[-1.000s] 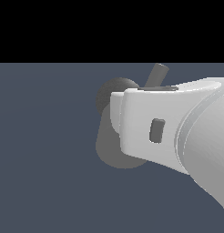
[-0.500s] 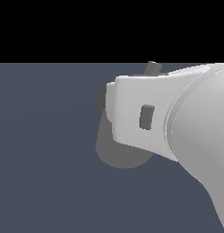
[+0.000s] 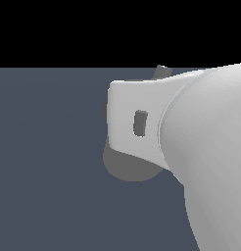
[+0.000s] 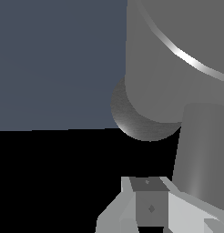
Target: Turn on the faucet by rotating a designated handle.
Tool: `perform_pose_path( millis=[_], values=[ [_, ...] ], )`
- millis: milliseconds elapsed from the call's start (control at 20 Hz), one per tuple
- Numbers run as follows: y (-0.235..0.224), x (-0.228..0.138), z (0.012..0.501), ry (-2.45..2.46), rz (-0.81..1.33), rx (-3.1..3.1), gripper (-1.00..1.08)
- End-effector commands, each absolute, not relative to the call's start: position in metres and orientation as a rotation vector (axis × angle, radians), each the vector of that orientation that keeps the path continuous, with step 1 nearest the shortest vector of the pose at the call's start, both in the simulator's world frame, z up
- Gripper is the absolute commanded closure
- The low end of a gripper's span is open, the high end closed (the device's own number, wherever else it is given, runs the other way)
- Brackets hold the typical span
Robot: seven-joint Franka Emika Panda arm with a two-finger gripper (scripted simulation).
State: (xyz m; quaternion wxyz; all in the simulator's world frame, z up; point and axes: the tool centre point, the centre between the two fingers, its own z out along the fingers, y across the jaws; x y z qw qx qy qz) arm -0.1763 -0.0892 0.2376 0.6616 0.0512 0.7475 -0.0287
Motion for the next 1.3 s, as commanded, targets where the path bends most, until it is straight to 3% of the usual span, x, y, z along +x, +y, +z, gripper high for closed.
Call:
perform_pose_path(
  millis=[0, 600, 650, 700, 1250],
  values=[
    [-0.049, -0.168, 0.267, 1.615, -0.010, 0.040, 1.08],
    [-0.014, -0.164, 0.286, 1.574, -0.002, 0.024, 1.08],
    [-0.045, -0.179, 0.256, 1.648, -0.060, 0.070, 1.08],
    [-0.056, -0.172, 0.242, 1.681, -0.085, 0.091, 1.08],
    [-0.017, -0.167, 0.251, 1.641, -0.054, 0.066, 1.08]
  ],
)
